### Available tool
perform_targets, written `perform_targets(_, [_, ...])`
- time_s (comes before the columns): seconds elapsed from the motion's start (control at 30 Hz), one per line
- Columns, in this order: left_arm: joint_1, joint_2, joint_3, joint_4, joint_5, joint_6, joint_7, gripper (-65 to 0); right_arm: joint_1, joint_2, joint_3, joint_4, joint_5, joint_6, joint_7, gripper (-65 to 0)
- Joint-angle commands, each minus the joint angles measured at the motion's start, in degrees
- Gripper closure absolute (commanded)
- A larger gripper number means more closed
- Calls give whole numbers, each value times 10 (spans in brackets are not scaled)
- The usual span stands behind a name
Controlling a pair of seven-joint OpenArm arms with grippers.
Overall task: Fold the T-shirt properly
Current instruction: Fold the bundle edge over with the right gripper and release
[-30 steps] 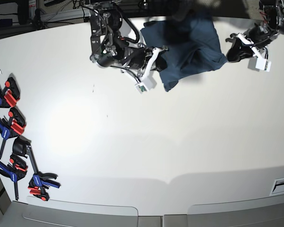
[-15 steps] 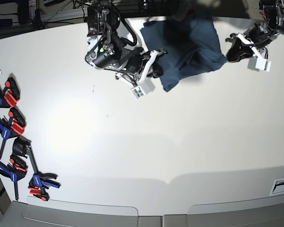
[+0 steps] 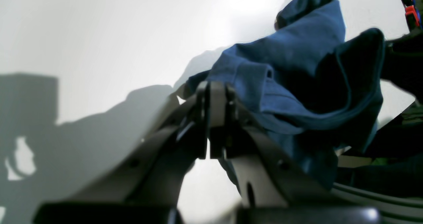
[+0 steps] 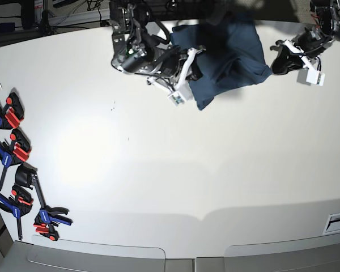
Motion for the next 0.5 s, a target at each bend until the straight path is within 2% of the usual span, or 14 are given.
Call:
perform_targets(0.0, [2, -8, -3, 10, -12, -5, -14, 0, 3, -4, -15, 10, 13, 2, 10, 0])
perform_targets(0.47, [2, -8, -3, 10, -12, -5, -14, 0, 3, -4, -224, 10, 14, 4, 10, 0])
